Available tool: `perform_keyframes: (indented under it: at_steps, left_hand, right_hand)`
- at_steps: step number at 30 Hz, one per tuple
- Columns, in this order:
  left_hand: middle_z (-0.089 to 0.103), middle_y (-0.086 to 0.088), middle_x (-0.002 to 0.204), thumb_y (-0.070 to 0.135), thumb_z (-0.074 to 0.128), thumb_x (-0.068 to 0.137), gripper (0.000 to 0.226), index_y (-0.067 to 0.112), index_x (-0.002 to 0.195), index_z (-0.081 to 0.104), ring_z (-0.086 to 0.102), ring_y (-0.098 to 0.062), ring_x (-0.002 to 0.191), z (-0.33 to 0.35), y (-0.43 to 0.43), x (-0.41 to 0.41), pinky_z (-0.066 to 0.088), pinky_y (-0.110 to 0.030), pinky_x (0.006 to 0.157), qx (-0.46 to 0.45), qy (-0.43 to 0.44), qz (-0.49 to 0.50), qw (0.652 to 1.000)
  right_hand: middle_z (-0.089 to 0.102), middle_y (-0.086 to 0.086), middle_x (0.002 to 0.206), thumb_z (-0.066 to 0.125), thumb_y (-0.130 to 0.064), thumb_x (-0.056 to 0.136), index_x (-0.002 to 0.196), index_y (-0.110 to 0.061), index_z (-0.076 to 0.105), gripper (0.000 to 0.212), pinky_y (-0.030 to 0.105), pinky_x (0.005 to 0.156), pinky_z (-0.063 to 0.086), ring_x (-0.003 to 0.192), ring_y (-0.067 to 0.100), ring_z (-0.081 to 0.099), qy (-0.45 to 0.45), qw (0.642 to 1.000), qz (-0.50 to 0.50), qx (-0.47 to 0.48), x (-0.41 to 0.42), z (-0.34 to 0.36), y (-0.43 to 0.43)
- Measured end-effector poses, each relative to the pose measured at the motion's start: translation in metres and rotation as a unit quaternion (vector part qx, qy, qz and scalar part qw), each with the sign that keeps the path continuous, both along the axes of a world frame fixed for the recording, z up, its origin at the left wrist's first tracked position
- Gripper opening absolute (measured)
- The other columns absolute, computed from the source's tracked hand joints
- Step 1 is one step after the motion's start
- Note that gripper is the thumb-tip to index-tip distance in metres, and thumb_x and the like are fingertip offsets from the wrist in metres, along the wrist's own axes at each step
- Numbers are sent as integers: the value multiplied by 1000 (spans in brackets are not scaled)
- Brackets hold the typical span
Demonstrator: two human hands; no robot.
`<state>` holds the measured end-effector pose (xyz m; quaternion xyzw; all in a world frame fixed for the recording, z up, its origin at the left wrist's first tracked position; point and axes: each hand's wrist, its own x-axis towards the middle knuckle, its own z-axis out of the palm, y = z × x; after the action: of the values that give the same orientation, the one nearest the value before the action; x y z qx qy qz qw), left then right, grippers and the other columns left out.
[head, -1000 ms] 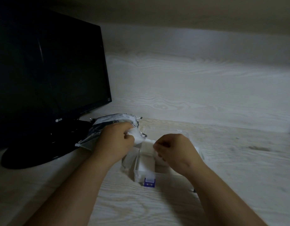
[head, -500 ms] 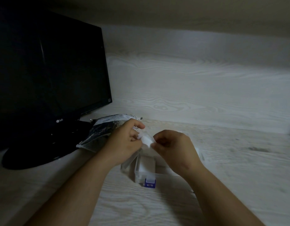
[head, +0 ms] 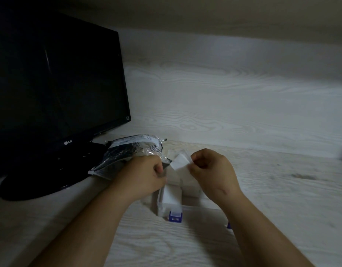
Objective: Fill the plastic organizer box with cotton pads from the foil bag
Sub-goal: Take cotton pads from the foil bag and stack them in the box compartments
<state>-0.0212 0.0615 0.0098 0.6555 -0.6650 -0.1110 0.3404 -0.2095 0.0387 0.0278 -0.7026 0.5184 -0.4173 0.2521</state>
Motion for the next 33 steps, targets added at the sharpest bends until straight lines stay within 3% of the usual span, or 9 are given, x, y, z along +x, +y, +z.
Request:
perform_keyframes:
  at_steps: [5, 10, 12, 14, 20, 25, 33]
  left_hand:
    - [61, 6, 62, 6, 66, 81, 23, 28, 73, 60, 57, -7, 59, 3, 1, 0, 37, -20, 54, -15, 24, 13, 1000]
    - [64, -1, 67, 10, 64, 87, 21, 26, 82, 53, 62, -21, 63, 7, -2, 1, 50, -34, 63, -81, 124, 27, 989]
    - [65, -2, 64, 8, 62, 88, 19, 25, 86, 53, 61, -16, 54, 9, -3, 1, 52, -37, 58, -79, 191, 24, 978]
    - [65, -4, 61, 5, 60, 90, 17, 20, 92, 53, 59, -12, 50, 12, -2, -1, 51, -31, 52, -62, 244, 19, 968]
    - [66, -8, 66, -3, 58, 91, 21, 17, 96, 53, 61, -17, 58, 14, 2, -6, 50, -27, 52, -36, 332, -40, 942]
    - [69, -11, 72, -4, 58, 91, 20, 15, 98, 54, 63, -16, 58, 14, 2, -7, 51, -26, 52, -23, 351, -66, 934]
    - [69, -11, 73, -4, 57, 92, 17, 12, 100, 57, 66, -20, 63, 14, 3, -7, 55, -31, 59, -15, 355, -82, 931]
  right_hand:
    - [69, -7, 79, 70, -16, 83, 84, -31, 57, 20, 23, 60, 46, 70, 13, 65, -31, 999, -3, 10, 0, 1, 1]
    - [72, -3, 82, 73, -18, 85, 96, -27, 53, 25, 31, 63, 51, 67, 16, 68, -109, 992, 7, 57, 0, 3, 1]
    - [73, -1, 81, 73, -15, 84, 101, -22, 59, 23, 30, 65, 54, 61, 12, 67, -136, 988, 18, 77, 1, 2, 0]
    - [73, 4, 83, 72, -10, 85, 102, -15, 65, 19, 24, 63, 56, 62, 10, 66, -159, 982, 32, 92, 2, 2, 0]
    - [72, 16, 89, 71, -4, 85, 90, -9, 72, 7, 20, 62, 55, 72, 13, 65, -172, 976, 80, 108, 2, 2, 3]
    - [73, 1, 79, 71, -7, 85, 83, -20, 72, 13, 19, 63, 56, 67, 7, 65, -139, 978, 98, 119, 4, 2, 5]
    - [72, -5, 83, 71, -17, 87, 98, -24, 71, 14, 17, 58, 46, 59, -1, 60, -82, 985, 89, 122, 2, 3, 5]
